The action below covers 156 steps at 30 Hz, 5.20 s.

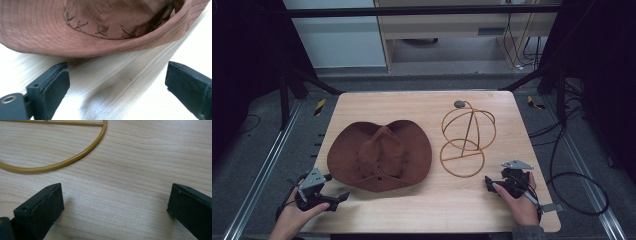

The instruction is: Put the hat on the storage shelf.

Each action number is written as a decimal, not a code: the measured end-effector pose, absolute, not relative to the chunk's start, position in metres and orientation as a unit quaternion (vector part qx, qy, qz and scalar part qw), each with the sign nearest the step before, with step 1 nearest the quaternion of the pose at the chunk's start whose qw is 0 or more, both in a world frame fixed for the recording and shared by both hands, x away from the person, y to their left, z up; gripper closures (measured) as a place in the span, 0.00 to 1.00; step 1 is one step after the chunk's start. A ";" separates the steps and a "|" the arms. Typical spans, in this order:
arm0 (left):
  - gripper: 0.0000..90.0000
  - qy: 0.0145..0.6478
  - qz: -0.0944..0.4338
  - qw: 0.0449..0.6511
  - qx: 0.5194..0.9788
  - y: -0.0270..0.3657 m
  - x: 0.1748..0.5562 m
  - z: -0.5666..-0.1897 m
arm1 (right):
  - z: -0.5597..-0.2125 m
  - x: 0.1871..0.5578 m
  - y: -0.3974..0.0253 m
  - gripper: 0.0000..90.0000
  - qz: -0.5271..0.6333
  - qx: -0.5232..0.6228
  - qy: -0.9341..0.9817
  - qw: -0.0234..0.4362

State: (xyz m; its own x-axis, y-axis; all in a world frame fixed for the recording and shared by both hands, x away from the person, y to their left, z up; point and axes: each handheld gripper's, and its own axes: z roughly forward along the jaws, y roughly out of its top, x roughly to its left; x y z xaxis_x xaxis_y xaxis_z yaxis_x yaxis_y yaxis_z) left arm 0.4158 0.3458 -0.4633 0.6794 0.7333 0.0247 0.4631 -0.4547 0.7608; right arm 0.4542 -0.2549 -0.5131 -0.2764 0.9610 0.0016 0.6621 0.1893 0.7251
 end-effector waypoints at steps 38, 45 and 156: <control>0.05 0.286 0.170 0.327 0.884 0.267 0.491 -0.364 | -0.513 0.454 -0.255 0.01 0.316 0.553 0.734 0.237; 0.05 0.272 0.169 0.317 0.893 0.248 0.510 -0.362 | -0.513 0.454 -0.255 0.01 0.316 0.553 0.734 0.237; 0.98 0.242 0.184 0.325 0.895 0.240 0.490 -0.241 | -0.513 0.455 -0.255 0.01 0.315 0.554 0.733 0.237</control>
